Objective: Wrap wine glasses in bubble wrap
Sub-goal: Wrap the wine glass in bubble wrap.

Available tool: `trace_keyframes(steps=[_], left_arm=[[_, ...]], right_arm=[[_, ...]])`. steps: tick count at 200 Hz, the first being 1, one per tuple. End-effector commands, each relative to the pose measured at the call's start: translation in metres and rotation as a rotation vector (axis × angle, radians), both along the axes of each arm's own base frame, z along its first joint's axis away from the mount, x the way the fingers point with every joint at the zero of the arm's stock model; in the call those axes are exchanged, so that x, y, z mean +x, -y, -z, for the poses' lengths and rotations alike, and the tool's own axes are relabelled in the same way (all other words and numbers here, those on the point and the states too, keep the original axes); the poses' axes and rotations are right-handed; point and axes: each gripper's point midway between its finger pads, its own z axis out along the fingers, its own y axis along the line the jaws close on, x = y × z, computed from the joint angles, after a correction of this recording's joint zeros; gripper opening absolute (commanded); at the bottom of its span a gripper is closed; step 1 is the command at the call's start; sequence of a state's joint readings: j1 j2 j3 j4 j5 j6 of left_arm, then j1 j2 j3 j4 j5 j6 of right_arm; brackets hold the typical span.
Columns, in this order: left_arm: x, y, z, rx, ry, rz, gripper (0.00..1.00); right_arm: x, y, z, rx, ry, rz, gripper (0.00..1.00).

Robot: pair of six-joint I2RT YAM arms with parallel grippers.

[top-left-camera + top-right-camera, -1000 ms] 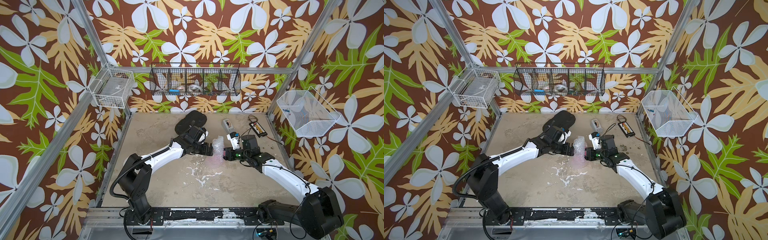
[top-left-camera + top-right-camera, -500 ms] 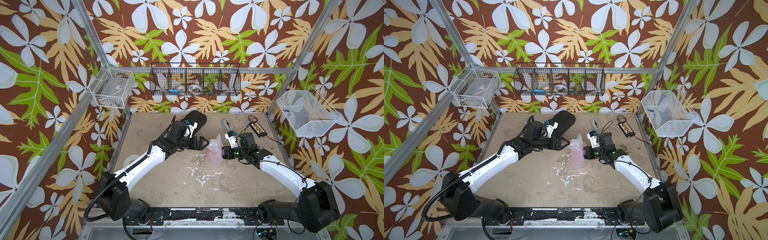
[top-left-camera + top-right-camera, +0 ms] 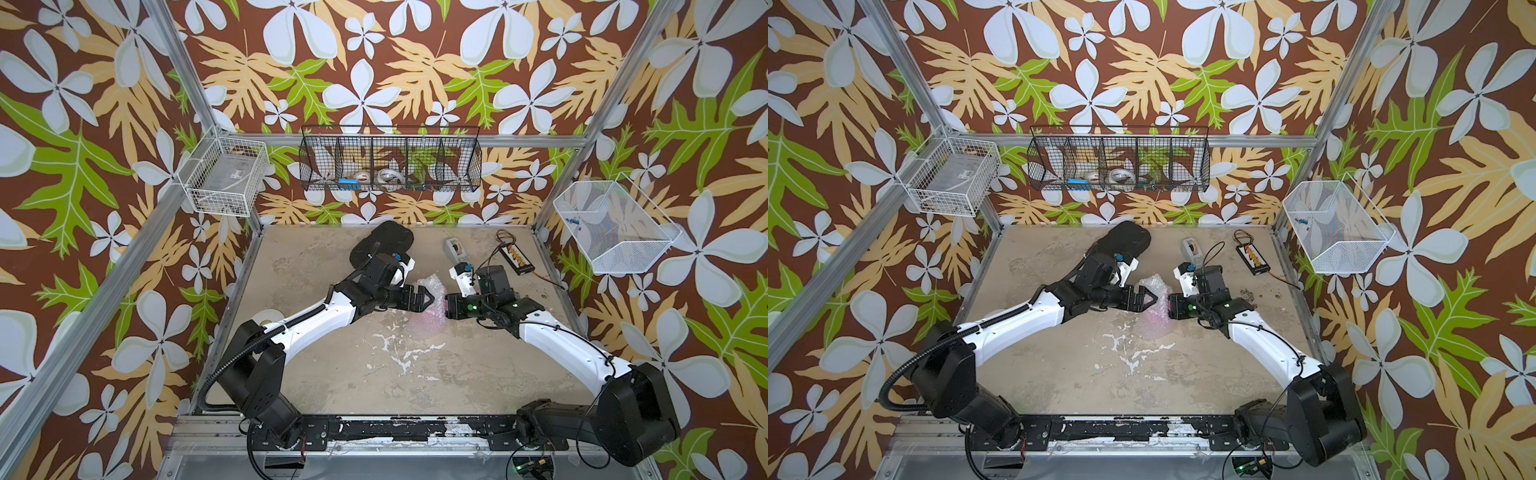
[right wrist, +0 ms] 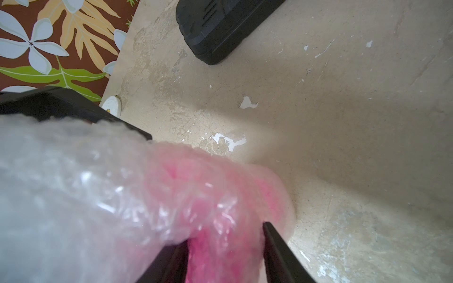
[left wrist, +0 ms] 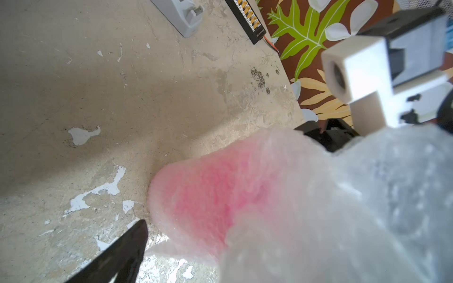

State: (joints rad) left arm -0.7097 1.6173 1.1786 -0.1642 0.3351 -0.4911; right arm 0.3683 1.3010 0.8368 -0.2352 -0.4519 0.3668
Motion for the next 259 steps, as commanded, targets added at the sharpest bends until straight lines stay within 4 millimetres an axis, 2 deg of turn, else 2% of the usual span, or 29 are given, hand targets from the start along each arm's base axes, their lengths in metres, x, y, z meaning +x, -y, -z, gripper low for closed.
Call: trace_keyframes(steps=[1, 36, 61, 97, 132, 148, 167, 200, 216, 238, 259], left_arm=[[0.008, -0.011, 0.024, 0.109, -0.001, -0.055, 0.90], [0.008, -0.022, 0.057, 0.226, -0.028, -0.088, 0.77], [0.008, -0.027, 0.074, 0.294, -0.052, -0.094, 0.68], [0.013, -0.033, 0.078, 0.376, -0.042, -0.096, 0.57], [0.013, -0.028, 0.077, 0.394, -0.031, -0.072, 0.52], [0.011, -0.026, 0.083, 0.424, -0.031, -0.056, 0.49], [0.010, -0.025, 0.086, 0.433, -0.034, -0.047, 0.46], [0.012, -0.026, 0.075, 0.427, -0.001, -0.044, 0.47], [0.010, -0.021, 0.060, 0.391, 0.025, -0.023, 0.53], [0.011, -0.015, 0.031, 0.310, 0.051, -0.010, 0.73], [0.013, -0.018, 0.004, 0.193, 0.029, -0.008, 0.82]], right_arm=[[-0.010, 0.012, 0.017, -0.074, -0.056, 0.020, 0.50], [-0.007, 0.007, 0.005, -0.047, -0.034, 0.011, 0.51], [-0.002, 0.003, -0.016, -0.022, 0.007, -0.002, 0.53], [0.001, 0.000, -0.053, -0.002, 0.073, -0.018, 0.57], [0.005, 0.001, -0.061, -0.007, 0.091, -0.010, 0.57], [0.012, 0.001, -0.060, -0.011, 0.100, 0.007, 0.57], [0.022, 0.000, -0.046, -0.041, 0.073, 0.012, 0.55], [0.029, -0.001, -0.017, -0.098, 0.014, -0.003, 0.53], [0.025, -0.002, -0.005, -0.143, -0.012, -0.025, 0.51], [0.018, 0.000, 0.014, -0.226, -0.052, -0.043, 0.50], [0.013, 0.001, 0.024, -0.234, -0.080, -0.042, 0.49]])
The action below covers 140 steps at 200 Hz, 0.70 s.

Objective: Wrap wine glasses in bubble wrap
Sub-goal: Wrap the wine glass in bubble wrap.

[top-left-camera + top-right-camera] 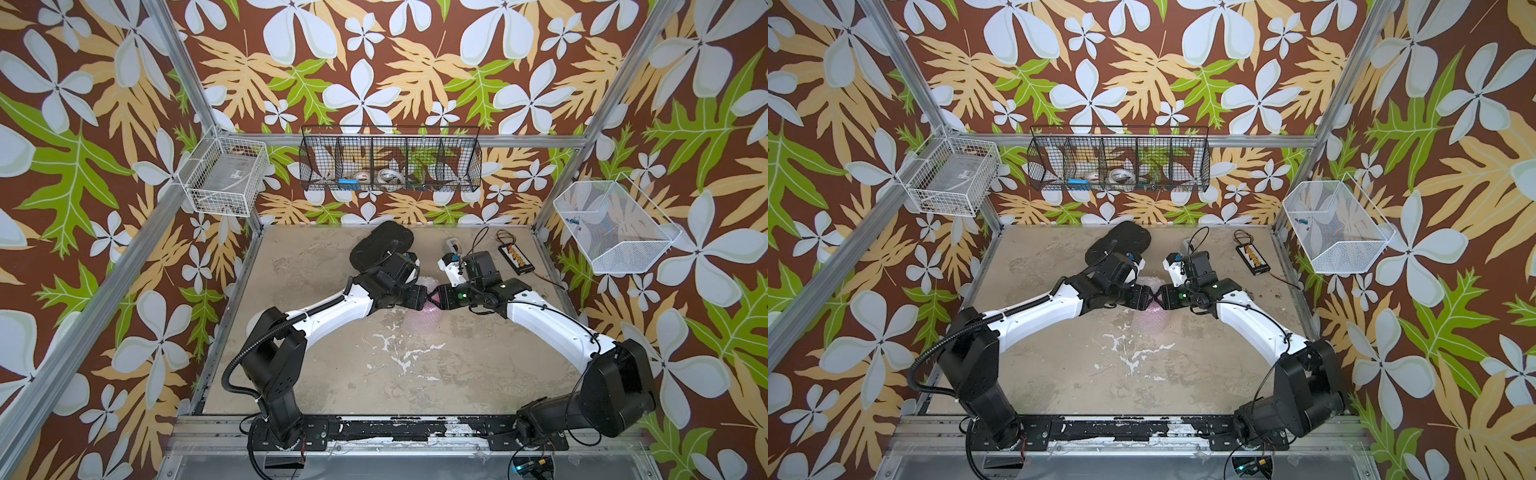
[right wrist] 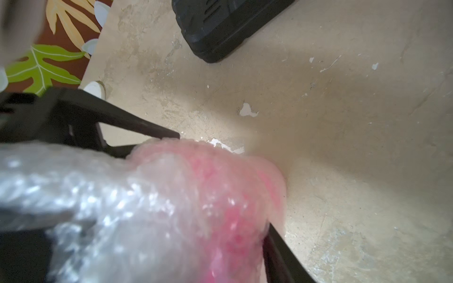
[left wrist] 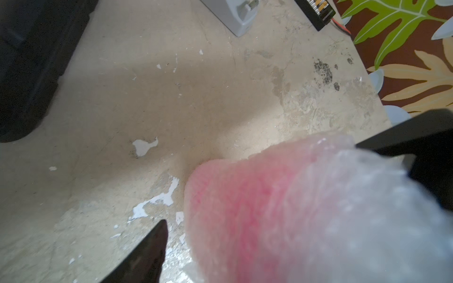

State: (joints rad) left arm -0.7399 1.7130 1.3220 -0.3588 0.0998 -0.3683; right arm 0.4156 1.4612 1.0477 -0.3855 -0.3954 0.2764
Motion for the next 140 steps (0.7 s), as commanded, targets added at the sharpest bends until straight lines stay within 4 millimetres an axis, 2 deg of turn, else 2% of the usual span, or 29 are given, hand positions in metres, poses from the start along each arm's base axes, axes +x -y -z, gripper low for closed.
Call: trace_keyframes(steps=[1, 26, 55, 79, 101, 121, 129, 140], left_arm=[[-0.010, -0.004, -0.018, -0.078, -0.053, 0.045, 0.83], [-0.005, -0.017, -0.041, -0.203, -0.065, 0.033, 0.85], [0.004, -0.022, -0.044, -0.287, -0.099, 0.027, 0.86], [0.008, -0.014, -0.048, -0.314, -0.107, 0.042, 0.88], [0.005, -0.011, -0.074, -0.422, -0.088, 0.055, 0.88], [0.002, -0.022, -0.110, -0.556, -0.050, 0.054, 0.88], [0.005, -0.030, -0.117, -0.565, -0.028, 0.030, 0.89], [0.011, -0.038, -0.114, -0.529, -0.012, -0.007, 0.90]], right_arm=[[-0.008, 0.019, 0.027, -0.121, -0.053, 0.033, 0.49], [-0.008, 0.019, 0.030, -0.118, -0.060, 0.037, 0.48], [-0.004, 0.014, 0.025, -0.109, -0.057, 0.027, 0.48], [-0.003, 0.012, 0.024, -0.116, -0.057, 0.017, 0.48], [-0.003, 0.012, 0.025, -0.120, -0.063, 0.017, 0.48], [-0.005, 0.012, 0.026, -0.127, -0.072, 0.012, 0.48], [-0.006, 0.013, 0.027, -0.132, -0.072, 0.012, 0.48], [-0.007, 0.013, 0.026, -0.132, -0.071, 0.010, 0.48]])
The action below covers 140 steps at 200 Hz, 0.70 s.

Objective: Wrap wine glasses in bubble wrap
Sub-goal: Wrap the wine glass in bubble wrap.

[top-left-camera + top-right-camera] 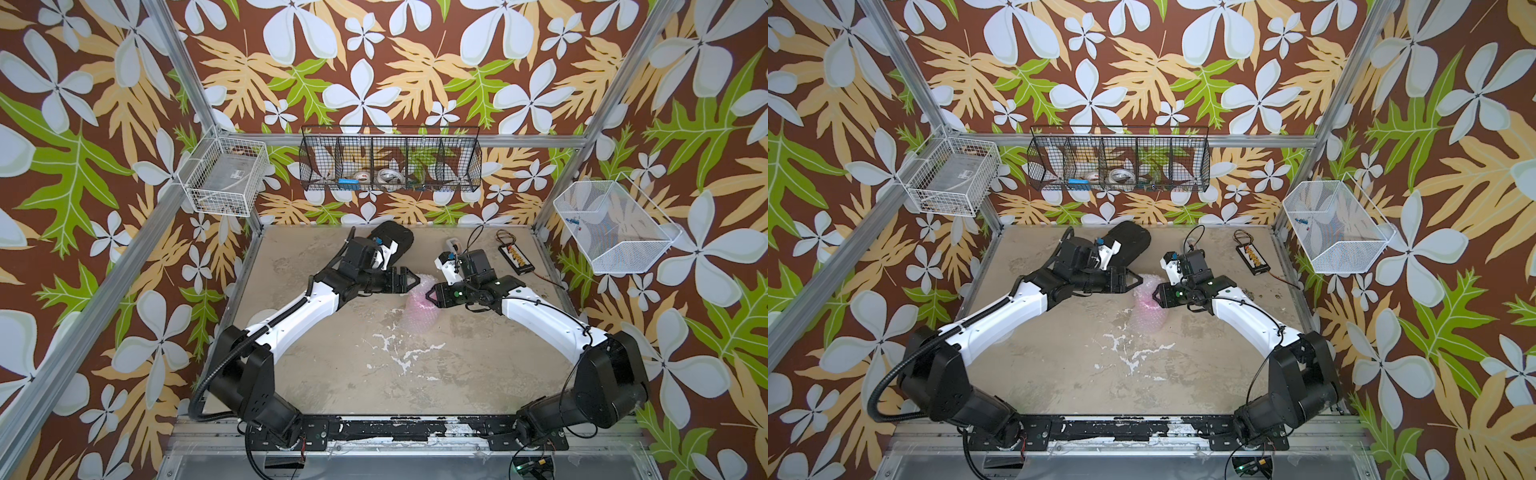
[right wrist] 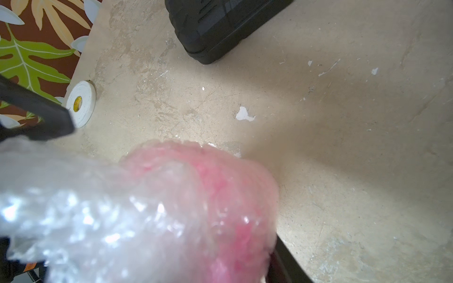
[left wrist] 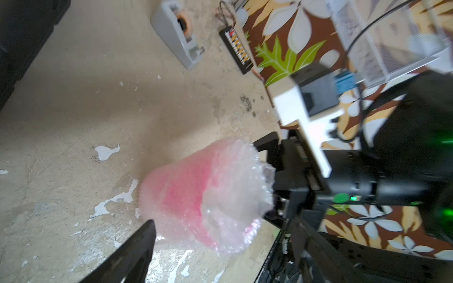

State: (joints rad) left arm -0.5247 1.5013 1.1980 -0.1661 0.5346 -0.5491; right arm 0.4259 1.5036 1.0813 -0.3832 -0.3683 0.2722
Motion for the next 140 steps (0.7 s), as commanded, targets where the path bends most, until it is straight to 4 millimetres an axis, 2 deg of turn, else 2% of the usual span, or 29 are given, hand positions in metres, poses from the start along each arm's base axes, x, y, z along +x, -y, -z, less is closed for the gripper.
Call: trace_keyframes(steps=[1, 23, 57, 96, 119, 140], left_arm=[[0.010, -0.005, -0.025, -0.064, 0.047, -0.033, 0.89], [0.020, -0.002, 0.001, -0.008, -0.002, -0.040, 0.89], [0.030, 0.008, 0.024, 0.057, -0.028, -0.044, 0.87], [0.013, 0.029, 0.042, 0.154, -0.026, 0.026, 0.79], [0.004, 0.022, 0.067, 0.206, -0.066, 0.012, 0.73], [0.002, 0.013, 0.080, 0.243, -0.077, -0.014, 0.71]], right_arm=[[-0.016, 0.017, 0.023, -0.108, -0.076, 0.007, 0.48], [-0.016, 0.017, 0.022, -0.103, -0.072, 0.010, 0.48], [-0.016, 0.014, 0.021, -0.095, -0.070, 0.008, 0.47], [-0.015, 0.012, 0.022, -0.094, -0.069, 0.004, 0.47], [-0.013, 0.011, 0.022, -0.092, -0.069, 0.004, 0.47], [-0.013, 0.010, 0.021, -0.090, -0.067, 0.003, 0.46]])
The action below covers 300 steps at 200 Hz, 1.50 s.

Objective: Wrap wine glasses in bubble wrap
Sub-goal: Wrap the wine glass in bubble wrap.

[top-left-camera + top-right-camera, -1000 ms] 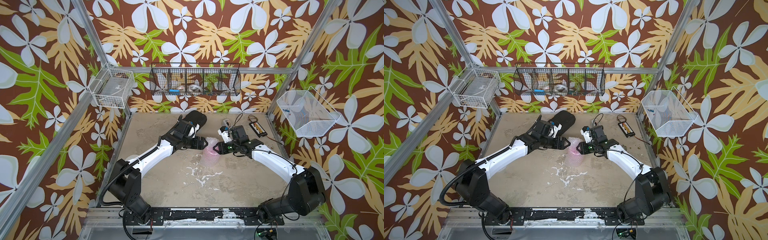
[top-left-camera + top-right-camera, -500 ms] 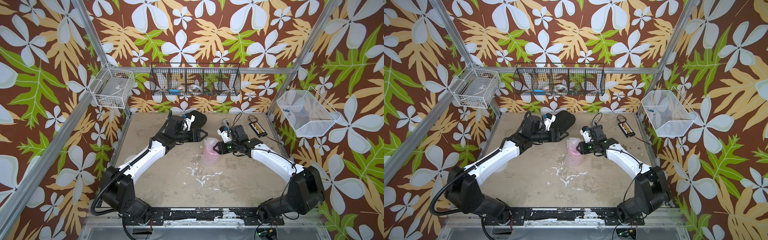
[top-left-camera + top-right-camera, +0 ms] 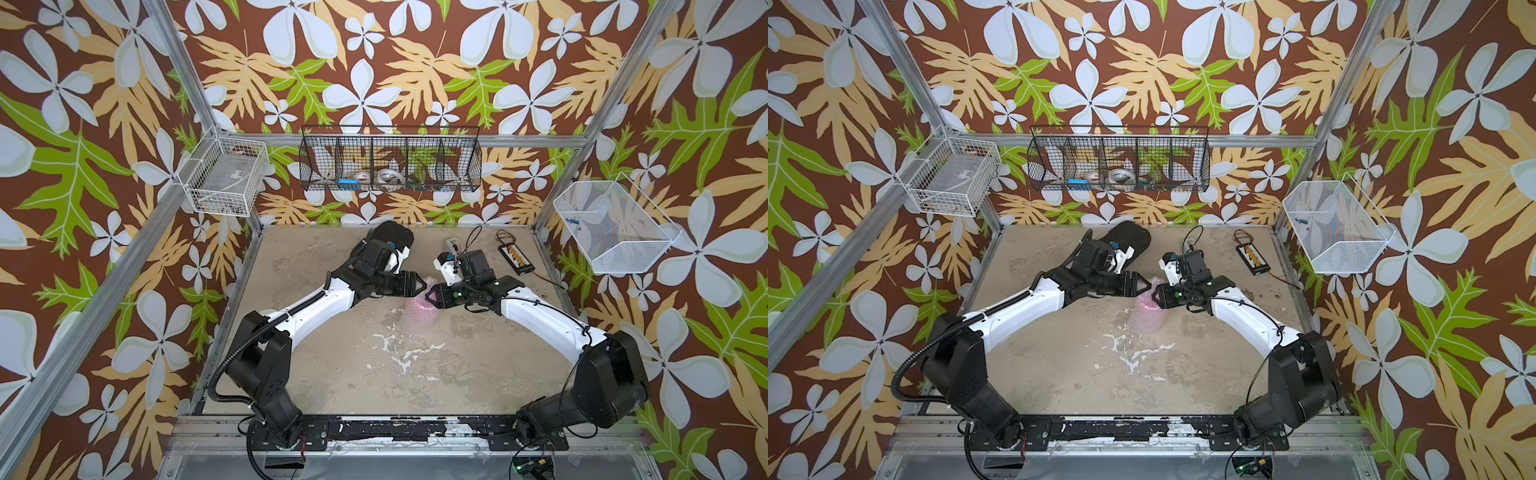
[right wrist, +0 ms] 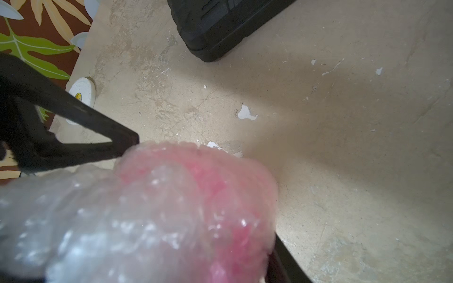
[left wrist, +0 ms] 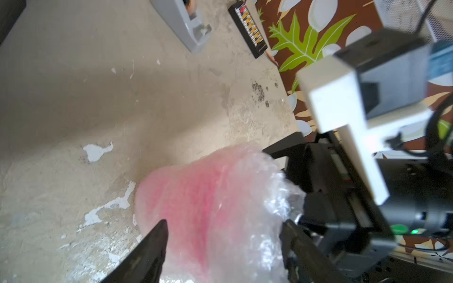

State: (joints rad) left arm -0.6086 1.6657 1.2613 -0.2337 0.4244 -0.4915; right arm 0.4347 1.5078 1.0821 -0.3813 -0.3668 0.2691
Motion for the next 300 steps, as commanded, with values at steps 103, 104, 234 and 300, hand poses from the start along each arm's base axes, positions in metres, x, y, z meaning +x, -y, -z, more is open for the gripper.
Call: trace_keyframes(steps=[103, 104, 234, 300], left_arm=[[0.006, -0.037, 0.066, 0.288, -0.029, -0.099, 0.60], [0.006, -0.037, 0.066, 0.288, -0.028, -0.100, 0.60], [-0.002, -0.027, 0.078, 0.361, -0.020, -0.036, 0.48], [0.006, -0.019, 0.027, 0.258, 0.054, -0.017, 0.64]], right_arm=[[-0.019, 0.010, -0.044, -0.038, 0.032, -0.045, 0.53], [-0.019, 0.010, -0.044, -0.039, 0.033, -0.046, 0.54], [0.038, -0.008, -0.021, -0.082, 0.030, 0.019, 0.52], [0.015, -0.005, 0.037, -0.298, -0.095, -0.034, 0.48]])
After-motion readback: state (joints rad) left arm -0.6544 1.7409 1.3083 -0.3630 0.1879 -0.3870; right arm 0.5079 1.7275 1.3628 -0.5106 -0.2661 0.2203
